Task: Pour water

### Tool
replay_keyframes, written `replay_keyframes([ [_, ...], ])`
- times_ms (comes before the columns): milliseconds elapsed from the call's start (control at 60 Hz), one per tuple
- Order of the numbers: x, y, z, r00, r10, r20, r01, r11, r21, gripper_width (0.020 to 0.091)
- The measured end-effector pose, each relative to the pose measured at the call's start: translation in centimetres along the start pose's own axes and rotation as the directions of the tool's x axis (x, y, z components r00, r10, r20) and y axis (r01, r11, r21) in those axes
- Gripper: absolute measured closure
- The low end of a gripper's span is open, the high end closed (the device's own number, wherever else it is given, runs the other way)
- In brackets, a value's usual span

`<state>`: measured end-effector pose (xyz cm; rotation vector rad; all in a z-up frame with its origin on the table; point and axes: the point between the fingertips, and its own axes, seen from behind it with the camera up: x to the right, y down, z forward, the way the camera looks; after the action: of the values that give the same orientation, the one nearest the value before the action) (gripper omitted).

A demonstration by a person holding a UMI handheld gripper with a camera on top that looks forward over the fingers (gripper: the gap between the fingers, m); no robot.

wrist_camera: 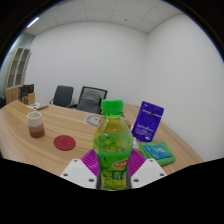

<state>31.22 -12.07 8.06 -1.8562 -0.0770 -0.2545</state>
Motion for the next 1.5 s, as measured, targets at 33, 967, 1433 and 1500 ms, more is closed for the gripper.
replay_keyframes([
  [33,-0.5,-0.8,0.3,0.999,-0.05,-0.004,0.05,0.999,-0.006,0.0768],
  [967,-18.7,-13.7,10.4,-0.308,-0.947,-0.095,0.949,-0.298,-0.1,0.0772],
  [1433,-19.7,-14.4,6.8,0.753,-0.643,0.143,0.644,0.764,0.039,0.0756],
  [1500,-20.0,-14.4,6.7,0.858,-0.472,0.203,0.474,0.88,0.041,0.0756],
])
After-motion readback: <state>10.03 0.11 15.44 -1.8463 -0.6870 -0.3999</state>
